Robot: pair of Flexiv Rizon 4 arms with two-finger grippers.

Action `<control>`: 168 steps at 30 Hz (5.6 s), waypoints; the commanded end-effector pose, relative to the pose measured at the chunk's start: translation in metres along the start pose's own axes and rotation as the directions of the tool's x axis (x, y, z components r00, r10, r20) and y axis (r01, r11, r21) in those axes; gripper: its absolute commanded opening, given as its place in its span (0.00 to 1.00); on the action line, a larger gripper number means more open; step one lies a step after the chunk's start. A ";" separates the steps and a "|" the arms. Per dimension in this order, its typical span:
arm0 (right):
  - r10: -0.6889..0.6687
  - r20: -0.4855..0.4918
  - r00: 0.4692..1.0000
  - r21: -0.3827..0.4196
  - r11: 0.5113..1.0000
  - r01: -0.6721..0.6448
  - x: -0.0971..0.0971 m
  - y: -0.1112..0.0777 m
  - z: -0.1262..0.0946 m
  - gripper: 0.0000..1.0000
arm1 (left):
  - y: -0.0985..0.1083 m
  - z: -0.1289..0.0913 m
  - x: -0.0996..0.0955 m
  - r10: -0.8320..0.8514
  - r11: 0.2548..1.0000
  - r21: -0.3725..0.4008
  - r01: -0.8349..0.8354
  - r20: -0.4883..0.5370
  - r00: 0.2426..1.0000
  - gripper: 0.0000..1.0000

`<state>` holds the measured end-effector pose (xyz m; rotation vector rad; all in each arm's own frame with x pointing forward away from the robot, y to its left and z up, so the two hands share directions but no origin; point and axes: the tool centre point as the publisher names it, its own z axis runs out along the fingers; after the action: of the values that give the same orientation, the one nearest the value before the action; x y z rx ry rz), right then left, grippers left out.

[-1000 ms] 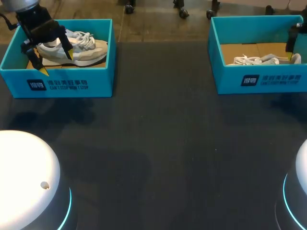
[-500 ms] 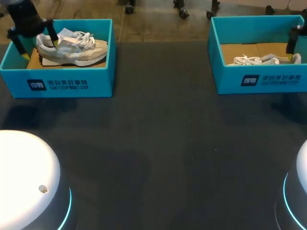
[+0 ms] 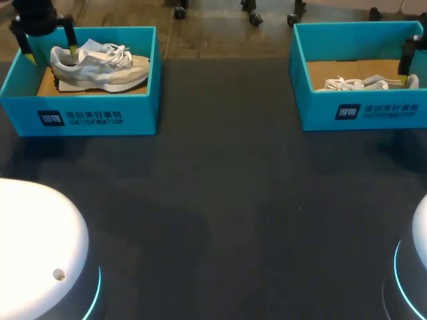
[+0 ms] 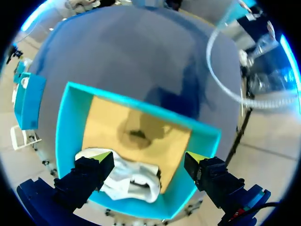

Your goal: Take the shoe out of the shoebox, open the shoe tongue, remove and reinsert the insole, then place the shoe into the shoebox

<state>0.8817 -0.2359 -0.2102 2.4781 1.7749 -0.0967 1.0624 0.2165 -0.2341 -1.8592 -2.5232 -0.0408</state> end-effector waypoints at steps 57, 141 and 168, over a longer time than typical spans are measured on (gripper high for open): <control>0.001 -0.001 1.000 -0.002 1.000 -0.001 0.000 0.000 0.000 1.00 | 0.159 0.101 0.003 0.232 0.972 -0.025 -0.235 -0.092 0.968 1.00; 0.001 -0.001 1.000 -0.002 1.000 -0.001 0.000 0.000 0.000 1.00 | 0.138 0.051 0.032 0.247 0.966 -0.064 -0.251 -0.066 0.967 0.00; 0.001 -0.001 1.000 -0.002 1.000 -0.001 0.000 0.000 0.000 1.00 | 0.040 -0.087 0.042 0.298 0.918 -0.249 -0.307 -0.074 0.952 0.00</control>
<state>0.8816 -0.2360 -0.2102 2.4782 1.7745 -0.0965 1.1454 0.2712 -0.1713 -2.2062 -2.2140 -0.1908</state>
